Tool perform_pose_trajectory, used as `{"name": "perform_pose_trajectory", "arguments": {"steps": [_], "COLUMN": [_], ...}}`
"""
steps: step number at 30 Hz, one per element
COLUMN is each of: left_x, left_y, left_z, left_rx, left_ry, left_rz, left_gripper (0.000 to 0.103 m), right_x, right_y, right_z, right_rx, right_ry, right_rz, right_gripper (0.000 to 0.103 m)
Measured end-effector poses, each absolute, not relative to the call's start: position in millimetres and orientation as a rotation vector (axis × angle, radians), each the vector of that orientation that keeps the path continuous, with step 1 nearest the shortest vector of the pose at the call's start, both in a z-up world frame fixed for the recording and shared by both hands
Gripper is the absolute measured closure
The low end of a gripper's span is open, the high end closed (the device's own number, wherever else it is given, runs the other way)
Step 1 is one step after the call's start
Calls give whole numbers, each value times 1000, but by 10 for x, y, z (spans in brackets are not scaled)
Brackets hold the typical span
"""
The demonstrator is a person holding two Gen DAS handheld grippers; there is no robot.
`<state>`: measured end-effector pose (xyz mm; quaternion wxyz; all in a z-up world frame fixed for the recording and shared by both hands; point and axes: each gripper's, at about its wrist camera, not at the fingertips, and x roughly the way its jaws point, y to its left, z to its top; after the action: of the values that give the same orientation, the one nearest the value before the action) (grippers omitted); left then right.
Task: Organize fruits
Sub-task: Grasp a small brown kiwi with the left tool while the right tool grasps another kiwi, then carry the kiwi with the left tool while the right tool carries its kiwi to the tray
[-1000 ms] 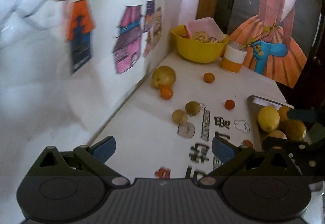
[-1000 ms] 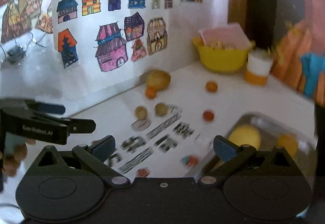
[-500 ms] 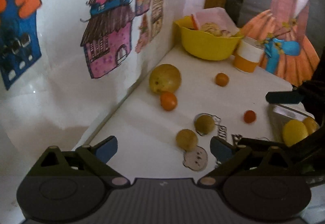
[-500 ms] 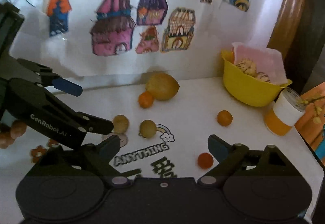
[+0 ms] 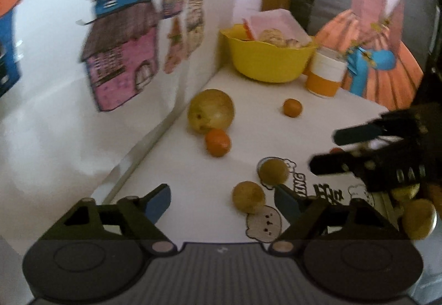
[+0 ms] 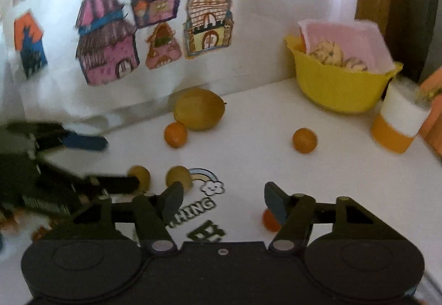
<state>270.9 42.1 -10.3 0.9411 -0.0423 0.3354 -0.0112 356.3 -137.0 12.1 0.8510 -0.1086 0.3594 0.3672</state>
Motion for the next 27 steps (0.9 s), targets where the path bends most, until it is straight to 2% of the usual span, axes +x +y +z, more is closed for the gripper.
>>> {"name": "perform_pose_trajectory", "arguments": {"steps": [7, 12, 17, 21, 22, 27], "left_x": [2763, 2789, 2792, 2772, 2765, 2723], "left_y": [290, 303, 294, 284, 286, 306], "left_z": [-159, -150, -164, -165, -162, -129], "left_rx": [-57, -62, -62, -60, -63, -89], "left_ry": [709, 708, 705, 703, 705, 719], "left_rz": [-67, -66, -85, -81, -78, -62], "left_gripper": [38, 54, 71, 72, 72, 72], "right_x": [3664, 3697, 3737, 3759, 3760, 3715], "right_y": [-1228, -1161, -1090, -1047, -1044, -1070], "right_z": [-45, -80, -103, -148, -154, -131], "right_rx": [-121, -99, -83, -72, -65, -42], "right_ry": [836, 848, 873, 894, 898, 898], "right_rz": [801, 808, 820, 823, 823, 804], "right_gripper": [46, 50, 60, 69, 74, 76]}}
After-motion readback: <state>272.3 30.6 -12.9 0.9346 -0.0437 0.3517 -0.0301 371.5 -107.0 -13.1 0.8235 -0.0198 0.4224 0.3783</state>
